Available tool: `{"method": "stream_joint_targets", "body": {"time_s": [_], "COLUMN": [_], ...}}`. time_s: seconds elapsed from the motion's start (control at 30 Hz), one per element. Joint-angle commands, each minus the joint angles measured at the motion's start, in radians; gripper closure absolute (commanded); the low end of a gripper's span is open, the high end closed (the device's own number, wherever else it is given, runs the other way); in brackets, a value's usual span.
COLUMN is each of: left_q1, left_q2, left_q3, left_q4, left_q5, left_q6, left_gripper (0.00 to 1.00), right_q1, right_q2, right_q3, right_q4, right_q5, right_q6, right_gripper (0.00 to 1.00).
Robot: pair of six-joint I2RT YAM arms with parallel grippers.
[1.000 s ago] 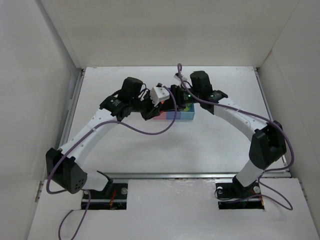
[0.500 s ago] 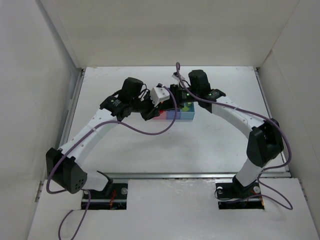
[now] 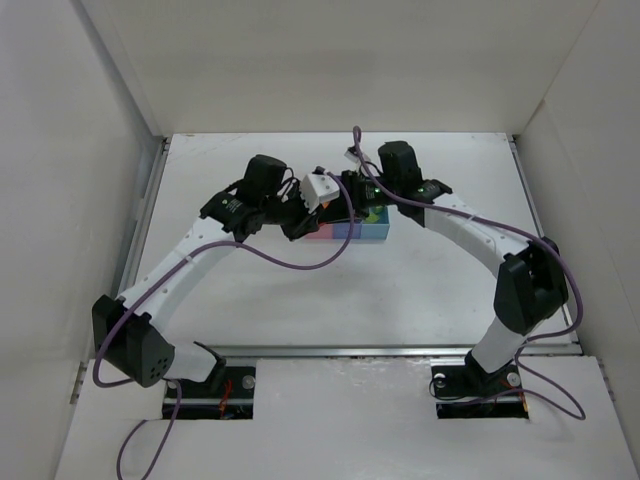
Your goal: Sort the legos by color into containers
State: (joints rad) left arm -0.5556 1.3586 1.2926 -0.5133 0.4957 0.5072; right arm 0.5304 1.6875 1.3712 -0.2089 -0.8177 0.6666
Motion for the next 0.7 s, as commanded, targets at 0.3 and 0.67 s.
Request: {"method": "stream_joint_targets", "body": {"time_s": [0.3,0.67], "left_q1": [-0.006,0.077], "left_q2": [-0.015,-0.026], "left_q3": [0.017,-0.226], "left_q4": [0.015,0.059], "left_q5": [0.001,-0.046], "left_q6": [-0.007,0.02], "left_gripper": [1.0,1.0], "right_q1": [-0.015,-0.256], "right_q2": [-0.051,-0.277], "right_q3": [-0.011,-0.287], "right_q4": [0.039,0.039], "right_q5": [-0.015,0.106], "right_q6": [-0.009,-0.03], "right_gripper": [1.0,1.0]}}
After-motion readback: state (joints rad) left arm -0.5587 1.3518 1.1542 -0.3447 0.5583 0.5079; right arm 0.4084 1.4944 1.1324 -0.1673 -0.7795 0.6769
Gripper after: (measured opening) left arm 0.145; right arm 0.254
